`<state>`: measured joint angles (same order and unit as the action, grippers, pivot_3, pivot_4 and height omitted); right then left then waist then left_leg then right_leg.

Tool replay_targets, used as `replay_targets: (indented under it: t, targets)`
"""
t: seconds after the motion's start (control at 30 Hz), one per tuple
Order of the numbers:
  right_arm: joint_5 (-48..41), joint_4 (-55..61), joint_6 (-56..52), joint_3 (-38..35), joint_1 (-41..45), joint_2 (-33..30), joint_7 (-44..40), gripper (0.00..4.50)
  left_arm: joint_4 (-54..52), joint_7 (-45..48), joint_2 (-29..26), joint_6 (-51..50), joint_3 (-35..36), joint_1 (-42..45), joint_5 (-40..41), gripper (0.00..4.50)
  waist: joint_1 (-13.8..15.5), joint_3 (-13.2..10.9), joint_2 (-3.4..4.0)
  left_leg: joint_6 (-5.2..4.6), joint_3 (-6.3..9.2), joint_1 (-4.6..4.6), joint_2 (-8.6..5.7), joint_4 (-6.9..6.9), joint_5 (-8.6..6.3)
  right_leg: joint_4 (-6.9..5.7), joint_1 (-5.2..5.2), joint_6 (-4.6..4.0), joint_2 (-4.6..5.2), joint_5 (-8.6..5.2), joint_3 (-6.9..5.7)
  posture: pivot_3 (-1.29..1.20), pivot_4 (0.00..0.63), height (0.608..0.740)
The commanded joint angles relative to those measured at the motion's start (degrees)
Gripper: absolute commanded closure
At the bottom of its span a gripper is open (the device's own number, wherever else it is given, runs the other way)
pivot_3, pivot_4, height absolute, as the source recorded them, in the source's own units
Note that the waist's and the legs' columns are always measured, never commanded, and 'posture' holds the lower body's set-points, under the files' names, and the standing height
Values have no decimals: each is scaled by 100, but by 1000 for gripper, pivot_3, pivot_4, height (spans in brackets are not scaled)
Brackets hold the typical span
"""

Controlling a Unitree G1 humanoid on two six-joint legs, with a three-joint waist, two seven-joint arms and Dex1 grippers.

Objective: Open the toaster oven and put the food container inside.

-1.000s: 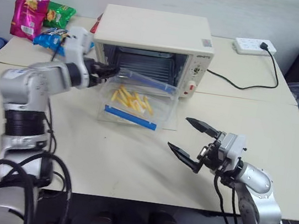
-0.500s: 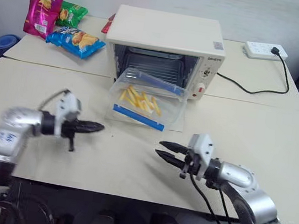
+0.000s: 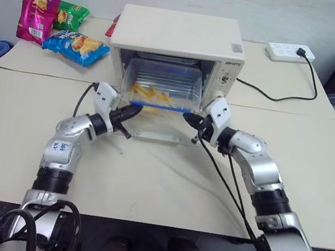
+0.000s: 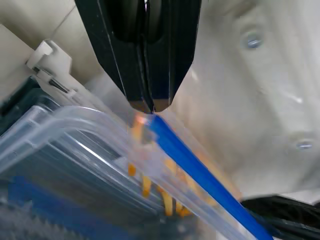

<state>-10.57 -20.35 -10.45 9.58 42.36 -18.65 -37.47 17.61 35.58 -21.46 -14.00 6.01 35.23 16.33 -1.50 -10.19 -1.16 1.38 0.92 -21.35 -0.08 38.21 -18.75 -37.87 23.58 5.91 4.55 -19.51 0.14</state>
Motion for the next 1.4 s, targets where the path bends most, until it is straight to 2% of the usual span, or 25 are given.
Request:
replay_targets:
  t: [0.03, 0.17, 0.23, 0.3, 0.4, 0.47, 0.53, 0.63, 0.7, 0.8, 0.9, 0.93, 1.03, 1.1, 1.27, 1.4]
  targets:
    - [109, -617, 413, -284, 416, 274, 333, 4470, 582, -445, 101, 491, -6, 352, -361, 4500, -17, 0, 0, 0, 0, -1, 0, 1, 0, -2, 0, 2, 0, 1, -1, 0, 150, 740]
    - [318, -1250, 802, -399, 722, 454, 676, 4470, 1244, -691, 273, 841, 31, 728, -467, 4500, -28, 0, 0, 2, 2, -2, 0, 2, 1, -2, 1, 4, 1, 2, -3, 0, 150, 740]
    - [335, -1341, 868, -458, 771, 491, 722, 4470, 1318, -478, 202, 934, -60, 719, -503, 4500, -32, 0, 0, 3, 2, -3, 0, 1, 2, -2, 1, 4, 1, 2, -3, 0, 150, 740]
    - [152, -975, 626, -515, 605, 454, 486, 4470, 1198, -47, -88, 1165, -153, 588, -576, 4500, -60, 0, 0, 4, 2, -4, 0, -2, 2, -1, 2, 4, 1, 2, -3, 0, 150, 740]
    - [-444, 485, -287, -534, -131, 166, -171, 4470, 876, 653, -671, 836, 274, 365, -38, 4500, -100, 0, 2, 6, 3, -7, 2, -10, 3, 1, 6, 4, 0, 2, -3, 0, 150, 740]
    - [-824, 1477, -853, -729, -722, -244, -452, 4500, 474, 1491, -1281, 634, 496, -17, 370, 4078, -156, -1, 4, 11, 9, -15, 14, -12, 1, 5, 10, 3, 0, 2, 0, 0, 150, 740]
    - [-1013, 1930, -1119, -932, -1091, -668, -682, 4500, 209, 2206, -1960, 567, 452, -374, 379, 3572, -175, -4, 8, 12, 8, -18, 13, -16, 0, 11, 13, 3, 1, 2, 1, 0, 150, 740]
    - [-951, 1636, -955, -1065, -1342, -1341, -1228, 4500, 231, 3087, -2780, 327, 636, -589, 629, 2697, -133, -7, 12, 4, 5, -13, 0, -7, -2, 16, 7, 3, 9, 3, -1, 0, 150, 740]
    - [-677, 867, -395, -940, -1325, -1641, -1706, 4500, 294, 3798, -3106, 695, 794, -679, 805, 2038, -105, -7, 11, -10, 2, 12, -3, -7, -6, 28, -16, 2, 11, 3, 1, 0, 150, 740]
    - [-311, -349, 499, -617, -1050, -1598, -2286, 4500, -62, 4680, -3208, 535, 916, -888, 1366, 1180, -44, -6, 11, -39, -1, 23, -2, -6, -21, 28, -24, -1, 9, 5, 4, 0, 150, 740]
    - [-274, -1164, 824, -509, -701, -1218, -2628, 4500, -428, 4785, -3206, 105, 888, -1064, 1566, 213, -45, -9, 16, -22, -5, 12, 1, -9, -12, 22, -11, -1, 9, 5, 20, 0, 150, 740]
    - [-262, -1405, 932, -515, -582, -1070, -2666, 4500, -495, 4682, -3126, 62, 945, -1081, 1609, 16, -59, -9, 16, -20, -5, 7, 5, -8, -11, 15, -7, -1, 7, 5, 21, 0, 150, 740]
    - [-312, -1886, 1294, -630, -318, -712, -2786, 4500, -626, 4344, -2898, -112, 1150, -1102, 1771, 16, -125, -9, 16, -15, -5, 8, 11, -7, -9, 8, -8, -1, 2, 6, 19, 0, 150, 740]
    - [-664, -1773, 1289, -884, -186, -378, -2820, 4500, -684, 3931, -2719, -206, 1396, -1190, 1878, 16, -175, -9, 16, -13, -1, 7, 14, -9, -9, 5, -7, -1, 1, 5, 18, 0, 150, 740]
    - [-2022, -870, 527, -1859, 44, 312, -2433, 4500, -878, 3212, -2425, -287, 1897, -1603, 1994, 16, -230, -12, 21, -6, 3, 6, 21, -12, -8, 3, -1, -1, -1, 5, 18, 0, 150, 740]
    - [-2725, -77, -196, -2328, 78, 402, -1955, 4500, -1039, 2933, -2318, 140, 1930, -1987, 1662, 16, -163, -14, 23, -2, 10, 2, 19, -10, -9, 9, -4, -1, 6, 6, 18, 0, 150, 740]
